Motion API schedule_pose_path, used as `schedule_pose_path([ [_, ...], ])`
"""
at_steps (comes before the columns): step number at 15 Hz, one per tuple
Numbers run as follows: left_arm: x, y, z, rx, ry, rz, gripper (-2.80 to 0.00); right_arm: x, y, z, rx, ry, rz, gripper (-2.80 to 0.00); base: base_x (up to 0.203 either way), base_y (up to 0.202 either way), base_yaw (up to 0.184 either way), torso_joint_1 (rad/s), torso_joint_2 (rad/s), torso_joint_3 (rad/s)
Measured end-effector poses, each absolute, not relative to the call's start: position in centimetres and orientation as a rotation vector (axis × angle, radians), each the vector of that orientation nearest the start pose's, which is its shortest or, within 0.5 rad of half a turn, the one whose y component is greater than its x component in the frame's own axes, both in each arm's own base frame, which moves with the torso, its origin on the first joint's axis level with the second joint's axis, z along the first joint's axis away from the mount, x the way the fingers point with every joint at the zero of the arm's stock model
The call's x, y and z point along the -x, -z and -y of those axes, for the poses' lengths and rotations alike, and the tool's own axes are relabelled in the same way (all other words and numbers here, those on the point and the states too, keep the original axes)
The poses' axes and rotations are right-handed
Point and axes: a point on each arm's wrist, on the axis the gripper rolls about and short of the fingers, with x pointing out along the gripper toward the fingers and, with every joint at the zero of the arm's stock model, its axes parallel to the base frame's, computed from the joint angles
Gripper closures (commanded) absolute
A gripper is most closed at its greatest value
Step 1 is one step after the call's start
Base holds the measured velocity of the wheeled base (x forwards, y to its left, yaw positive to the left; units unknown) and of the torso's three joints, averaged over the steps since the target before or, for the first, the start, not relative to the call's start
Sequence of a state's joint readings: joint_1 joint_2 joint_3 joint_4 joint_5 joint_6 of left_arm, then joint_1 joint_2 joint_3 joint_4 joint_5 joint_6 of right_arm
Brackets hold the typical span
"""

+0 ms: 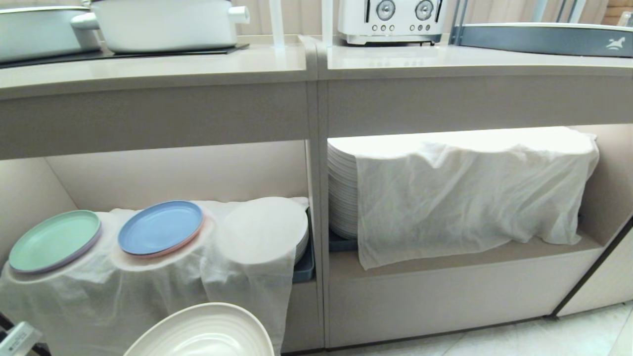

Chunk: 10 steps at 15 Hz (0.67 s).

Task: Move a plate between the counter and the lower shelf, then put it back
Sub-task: Put the plate

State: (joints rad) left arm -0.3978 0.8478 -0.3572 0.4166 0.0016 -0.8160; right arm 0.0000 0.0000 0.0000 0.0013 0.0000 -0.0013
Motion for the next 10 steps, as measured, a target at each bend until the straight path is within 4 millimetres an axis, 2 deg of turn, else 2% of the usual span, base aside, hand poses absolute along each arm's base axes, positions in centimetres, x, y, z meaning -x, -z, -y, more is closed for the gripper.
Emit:
schedule_pose_path([
  [10, -4.27, -12.79, 1.83, 0.55, -0.024, -0.994, 0.0, 2.28, -7.54, 0.0, 0.001, 0.0, -0.001, 0.0, 0.0, 0.0, 0.0, 0.0, 0.0, 0.0],
])
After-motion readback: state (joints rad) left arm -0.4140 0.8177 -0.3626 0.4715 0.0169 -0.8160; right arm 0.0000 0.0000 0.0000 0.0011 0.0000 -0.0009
